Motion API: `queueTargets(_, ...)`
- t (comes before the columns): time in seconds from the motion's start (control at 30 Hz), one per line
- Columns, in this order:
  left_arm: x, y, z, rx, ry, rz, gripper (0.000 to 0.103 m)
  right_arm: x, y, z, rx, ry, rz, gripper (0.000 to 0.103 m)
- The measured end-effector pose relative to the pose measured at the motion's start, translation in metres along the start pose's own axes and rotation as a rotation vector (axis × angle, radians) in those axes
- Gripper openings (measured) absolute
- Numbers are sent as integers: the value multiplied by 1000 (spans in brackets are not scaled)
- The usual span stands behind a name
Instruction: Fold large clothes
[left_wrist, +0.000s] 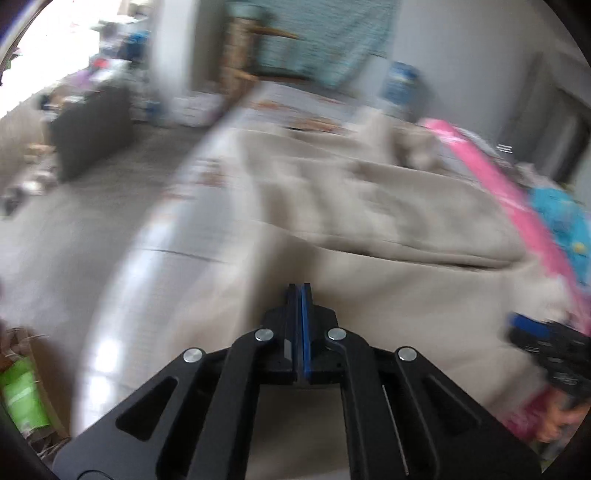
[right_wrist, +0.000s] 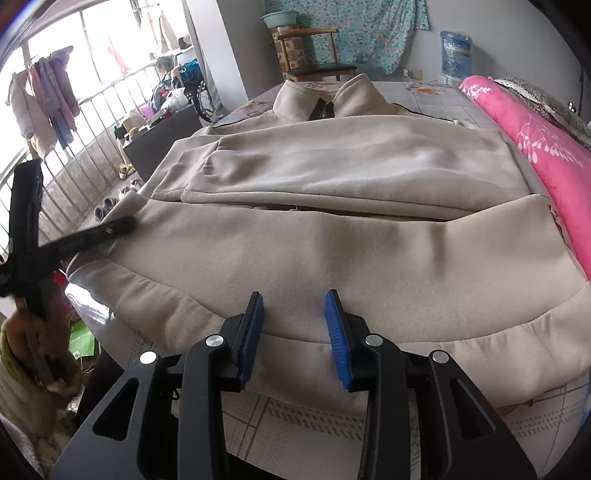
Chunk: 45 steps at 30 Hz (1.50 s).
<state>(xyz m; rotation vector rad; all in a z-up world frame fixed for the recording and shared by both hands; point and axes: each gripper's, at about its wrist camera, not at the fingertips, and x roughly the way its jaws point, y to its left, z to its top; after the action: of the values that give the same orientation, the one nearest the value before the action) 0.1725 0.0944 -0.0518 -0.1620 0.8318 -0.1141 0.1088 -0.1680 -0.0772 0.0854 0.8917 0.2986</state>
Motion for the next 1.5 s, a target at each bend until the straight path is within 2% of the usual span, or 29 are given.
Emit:
queueTargets(0.03, -1, 10, 1, -19, 2, -23, 2, 0, 0, 1, -2, 1, 0, 34)
queueTargets(0.1, -2, 16, 2, -30, -2, -2, 2, 1, -1, 2, -2, 4, 0, 34)
queueTargets(0.2, -5, 4, 4, 4, -12, 38, 2, 0, 0, 1, -3, 5, -3, 34)
queueTargets(0.27, -12, -6, 5, 18, -36, 35, 7, 0, 0, 2, -5, 5, -6, 34)
queueTargets(0.33, -24, -15, 4, 42, -60, -3, 8, 1, 0, 2, -8, 6, -7, 34)
queueTargets(0.4, -35, -38, 1, 102, -70, -83, 12, 1, -1, 3, -9, 8, -7, 35)
queueTargets(0.43, -37, -50, -2, 133, -62, -120, 16, 1, 0, 3, -9, 8, -8, 35)
queueTargets(0.53, -34, -90, -18, 240, -9, -216, 18, 1, 0, 3, -13, 9, -14, 36)
queueTargets(0.6, -26, -110, -32, 303, 37, -233, 19, 1, 1, 2, -15, 10, -15, 36)
queueTargets(0.67, -10, -123, -49, 360, 85, -179, 21, 1, 1, 2, -16, 12, -16, 36)
queueTargets(0.7, -12, -124, -54, 369, 55, -169, 21, 1, 1, 2, -18, 9, -16, 36)
queueTargets(0.77, -13, -128, -55, 382, 56, -150, 21, 1, 0, 2, -21, 12, -17, 37)
queueTargets(0.9, -10, -126, -53, 360, 75, -159, 21, -2, 2, 6, -22, 23, -28, 39)
queueTargets(1.0, -11, -124, -51, 350, 85, -158, 21, -13, 6, 8, -34, -6, -31, 40)
queueTargets(1.13, -14, -119, -50, 327, 102, -167, 22, -7, 4, 1, -53, 15, -59, 53)
queueTargets(1.2, -15, -117, -45, 301, 116, -180, 25, -4, 4, -1, -60, 10, -70, 55)
queueTargets(1.3, -25, -113, -30, 260, 82, -199, 34, -7, 1, 7, -45, 16, -85, 55)
queueTargets(1.4, -32, -113, -15, 249, 28, -183, 51, -16, -6, 16, -18, -17, -106, 56)
queueTargets(1.47, -25, -116, -7, 257, 26, -118, 62, -21, -13, 21, 3, -38, -136, 64)
queueTargets(1.5, -18, -118, -4, 263, 45, -81, 64, -21, -15, 23, 6, -42, -151, 65)
